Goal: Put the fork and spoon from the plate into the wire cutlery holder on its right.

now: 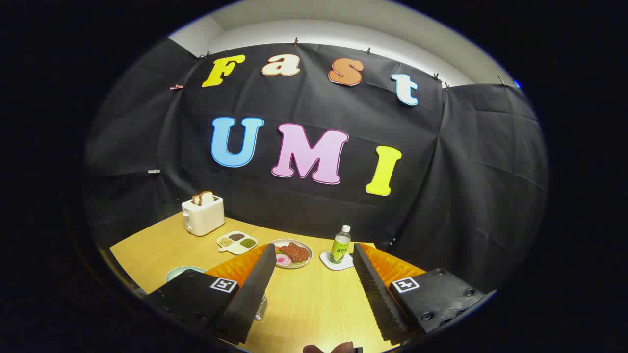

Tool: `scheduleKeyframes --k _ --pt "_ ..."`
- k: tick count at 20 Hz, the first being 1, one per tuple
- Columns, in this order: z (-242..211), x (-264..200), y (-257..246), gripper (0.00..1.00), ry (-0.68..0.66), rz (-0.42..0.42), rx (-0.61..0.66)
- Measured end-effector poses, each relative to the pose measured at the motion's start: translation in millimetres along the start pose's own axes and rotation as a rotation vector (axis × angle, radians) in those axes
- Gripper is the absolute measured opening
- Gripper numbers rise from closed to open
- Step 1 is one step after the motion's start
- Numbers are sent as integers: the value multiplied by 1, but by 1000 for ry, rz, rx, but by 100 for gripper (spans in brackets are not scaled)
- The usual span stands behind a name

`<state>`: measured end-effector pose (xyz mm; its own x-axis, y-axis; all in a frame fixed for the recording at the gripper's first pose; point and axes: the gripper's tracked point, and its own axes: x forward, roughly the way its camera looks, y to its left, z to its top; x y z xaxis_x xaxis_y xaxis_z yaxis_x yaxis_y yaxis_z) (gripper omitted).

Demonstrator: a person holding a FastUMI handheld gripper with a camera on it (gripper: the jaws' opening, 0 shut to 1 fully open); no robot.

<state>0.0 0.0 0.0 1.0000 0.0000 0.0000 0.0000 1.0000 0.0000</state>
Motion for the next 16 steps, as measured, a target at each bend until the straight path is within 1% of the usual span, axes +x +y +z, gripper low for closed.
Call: scheduleKeyframes --k 9,16 --pt "11 8 13 98 -19 -2 -34" --pt "12 21 35 98 -5 20 -45"
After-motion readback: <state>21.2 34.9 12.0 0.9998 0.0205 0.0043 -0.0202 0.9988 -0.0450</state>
